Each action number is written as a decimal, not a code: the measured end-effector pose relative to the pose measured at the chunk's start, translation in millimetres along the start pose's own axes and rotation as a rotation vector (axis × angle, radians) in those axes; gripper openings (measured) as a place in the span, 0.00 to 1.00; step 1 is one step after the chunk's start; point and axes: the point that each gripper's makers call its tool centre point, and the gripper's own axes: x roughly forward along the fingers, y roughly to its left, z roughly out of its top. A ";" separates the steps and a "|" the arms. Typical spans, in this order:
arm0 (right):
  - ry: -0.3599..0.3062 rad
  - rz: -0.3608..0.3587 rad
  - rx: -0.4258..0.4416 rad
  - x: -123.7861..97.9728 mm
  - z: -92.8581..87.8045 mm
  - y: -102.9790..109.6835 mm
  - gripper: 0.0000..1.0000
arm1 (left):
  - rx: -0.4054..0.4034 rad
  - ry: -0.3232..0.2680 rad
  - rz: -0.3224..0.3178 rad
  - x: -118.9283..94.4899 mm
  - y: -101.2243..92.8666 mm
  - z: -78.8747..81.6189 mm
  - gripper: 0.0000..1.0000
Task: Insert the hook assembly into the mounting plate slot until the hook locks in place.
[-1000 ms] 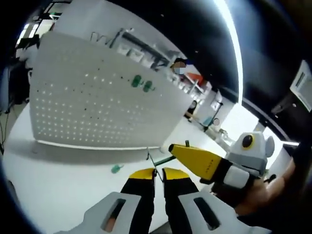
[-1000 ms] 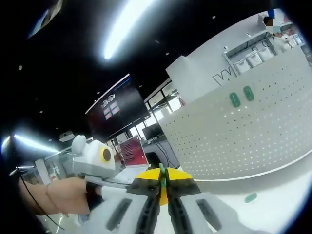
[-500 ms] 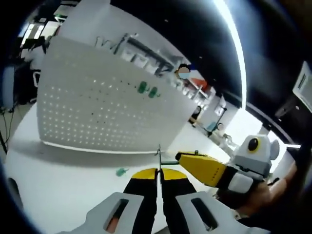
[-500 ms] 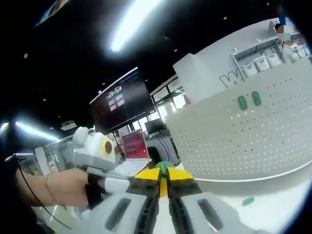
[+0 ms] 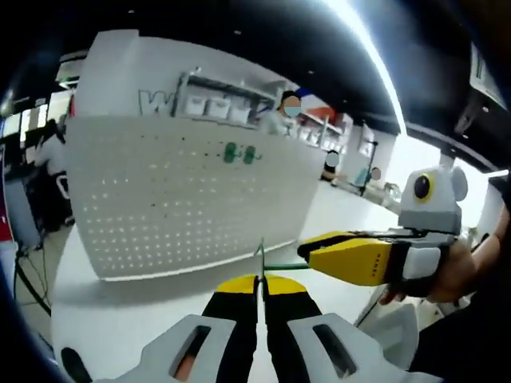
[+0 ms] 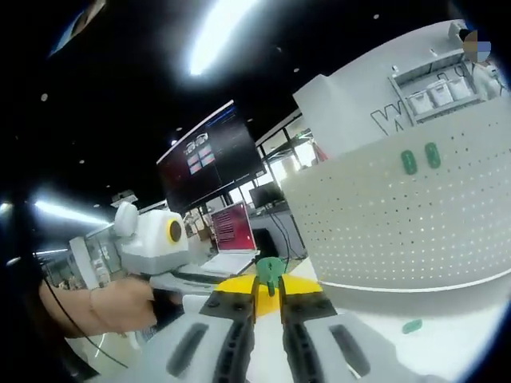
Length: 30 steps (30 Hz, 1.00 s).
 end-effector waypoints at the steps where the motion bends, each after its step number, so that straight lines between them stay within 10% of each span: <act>1: 0.001 0.006 0.011 1.3 -0.6 0.2 0.08 | 0.018 0.000 0.001 -0.2 -1.0 0.7 0.01; 30: 0.008 0.038 0.181 10.2 -10.0 6.9 0.01 | 0.164 -0.014 0.035 -9.5 -0.1 2.4 0.02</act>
